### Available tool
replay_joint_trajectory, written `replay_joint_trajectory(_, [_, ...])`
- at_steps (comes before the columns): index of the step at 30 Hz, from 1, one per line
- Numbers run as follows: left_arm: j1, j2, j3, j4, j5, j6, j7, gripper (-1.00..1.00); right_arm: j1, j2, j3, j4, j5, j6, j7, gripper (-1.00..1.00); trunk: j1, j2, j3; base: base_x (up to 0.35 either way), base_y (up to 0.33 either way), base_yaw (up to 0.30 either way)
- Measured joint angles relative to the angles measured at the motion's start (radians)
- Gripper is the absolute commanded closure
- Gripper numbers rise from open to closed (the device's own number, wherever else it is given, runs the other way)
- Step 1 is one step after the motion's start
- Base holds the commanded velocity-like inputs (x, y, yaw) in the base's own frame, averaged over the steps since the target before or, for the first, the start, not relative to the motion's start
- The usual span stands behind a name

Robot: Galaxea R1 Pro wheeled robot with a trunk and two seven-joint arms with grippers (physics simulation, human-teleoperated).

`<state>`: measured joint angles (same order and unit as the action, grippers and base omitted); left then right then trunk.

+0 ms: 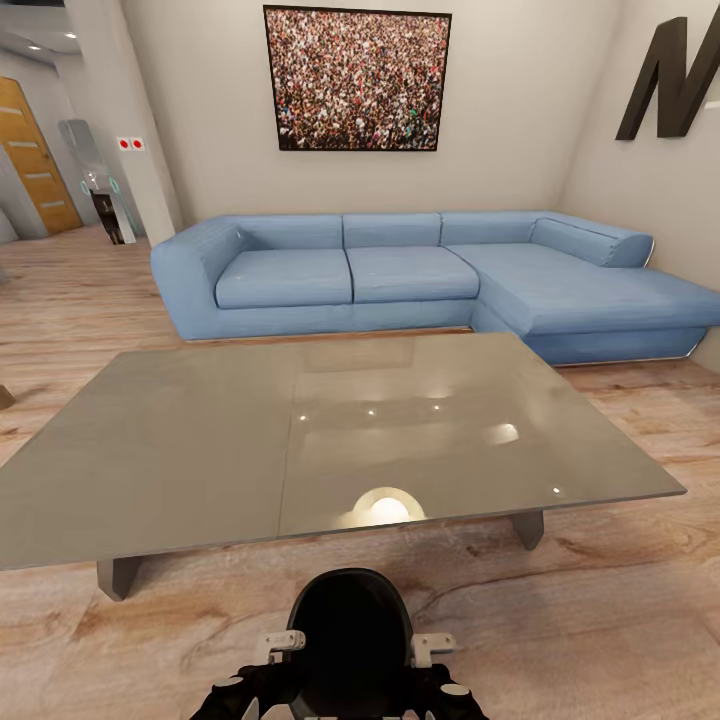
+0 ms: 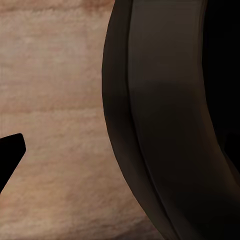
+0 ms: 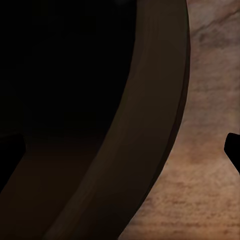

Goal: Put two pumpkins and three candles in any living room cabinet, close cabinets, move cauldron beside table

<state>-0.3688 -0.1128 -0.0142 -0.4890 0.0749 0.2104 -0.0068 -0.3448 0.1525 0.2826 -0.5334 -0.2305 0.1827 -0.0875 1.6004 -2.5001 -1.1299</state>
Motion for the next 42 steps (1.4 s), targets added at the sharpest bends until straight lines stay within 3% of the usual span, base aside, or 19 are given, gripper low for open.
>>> replay_joint_trajectory(6, [0.001,0.001,0.002,0.049,-0.009,0.000,0.002,-1.00,0.000,0.000,0.000,0.000,0.000,0.000,0.000,-1.00,-0.012,0.021,0.013,0.000,0.000,0.000])
replay_joint_trajectory(42, [0.001,0.001,0.000,0.049,-0.010,0.001,0.003,-1.00,0.000,0.000,0.000,0.000,0.000,0.000,0.000,-1.00,-0.150,0.273,0.126,0.000,0.000,0.000])
